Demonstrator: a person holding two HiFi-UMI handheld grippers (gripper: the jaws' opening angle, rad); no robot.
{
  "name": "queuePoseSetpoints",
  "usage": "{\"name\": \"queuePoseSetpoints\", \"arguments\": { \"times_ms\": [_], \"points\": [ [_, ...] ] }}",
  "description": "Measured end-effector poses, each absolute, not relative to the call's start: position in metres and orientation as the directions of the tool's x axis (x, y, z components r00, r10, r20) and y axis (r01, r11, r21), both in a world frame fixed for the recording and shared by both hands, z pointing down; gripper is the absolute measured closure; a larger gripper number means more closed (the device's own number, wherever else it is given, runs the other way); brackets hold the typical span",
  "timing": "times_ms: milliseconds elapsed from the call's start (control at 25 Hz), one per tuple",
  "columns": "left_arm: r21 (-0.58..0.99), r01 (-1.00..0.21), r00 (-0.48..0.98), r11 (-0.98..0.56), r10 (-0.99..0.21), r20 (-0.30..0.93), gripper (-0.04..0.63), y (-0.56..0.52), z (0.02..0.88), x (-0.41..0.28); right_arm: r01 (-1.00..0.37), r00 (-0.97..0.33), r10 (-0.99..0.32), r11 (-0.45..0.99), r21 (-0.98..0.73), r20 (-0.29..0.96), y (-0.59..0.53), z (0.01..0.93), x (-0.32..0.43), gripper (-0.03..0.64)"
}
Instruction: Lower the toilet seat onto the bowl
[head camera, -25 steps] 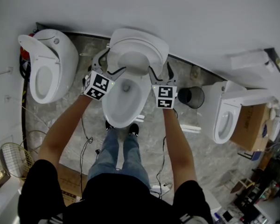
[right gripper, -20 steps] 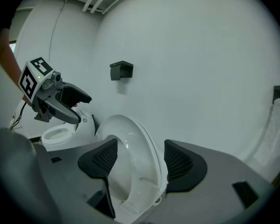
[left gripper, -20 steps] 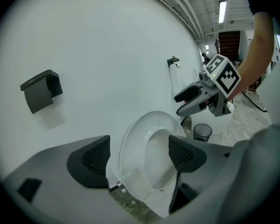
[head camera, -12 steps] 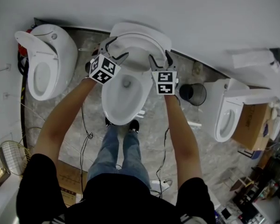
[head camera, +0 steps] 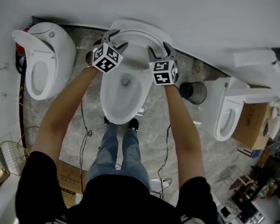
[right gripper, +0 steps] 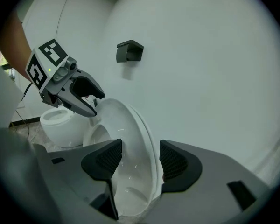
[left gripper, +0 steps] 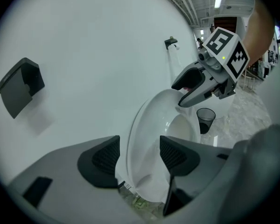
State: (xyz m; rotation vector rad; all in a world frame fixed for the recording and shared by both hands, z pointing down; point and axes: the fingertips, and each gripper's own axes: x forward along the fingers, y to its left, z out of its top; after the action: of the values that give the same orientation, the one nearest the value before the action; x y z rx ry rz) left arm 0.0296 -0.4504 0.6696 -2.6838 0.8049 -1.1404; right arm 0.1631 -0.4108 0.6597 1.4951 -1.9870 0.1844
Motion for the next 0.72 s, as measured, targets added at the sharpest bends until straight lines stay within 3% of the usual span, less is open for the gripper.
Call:
{"name": "queuePoseSetpoints", "arguments": {
  "times_ms": [440,720],
  "points": [
    [-0.318,-0.385,0.560,-0.866,-0.493,0.665,0.436,-0.459,0.684,0.034,-0.849,-0.170,-0.794,0.419,0.322,0.584,-0.415,0.667,0.156,0.388],
    [-0.305,-0.375,0.572,-0.876,-0.477,0.668,0.436,-0.460,0.686,0.035,-0.827,-0.169,-0.784,0.442,0.347,0.597,-0.415,0.667,0.156,0.412]
  ]
}}
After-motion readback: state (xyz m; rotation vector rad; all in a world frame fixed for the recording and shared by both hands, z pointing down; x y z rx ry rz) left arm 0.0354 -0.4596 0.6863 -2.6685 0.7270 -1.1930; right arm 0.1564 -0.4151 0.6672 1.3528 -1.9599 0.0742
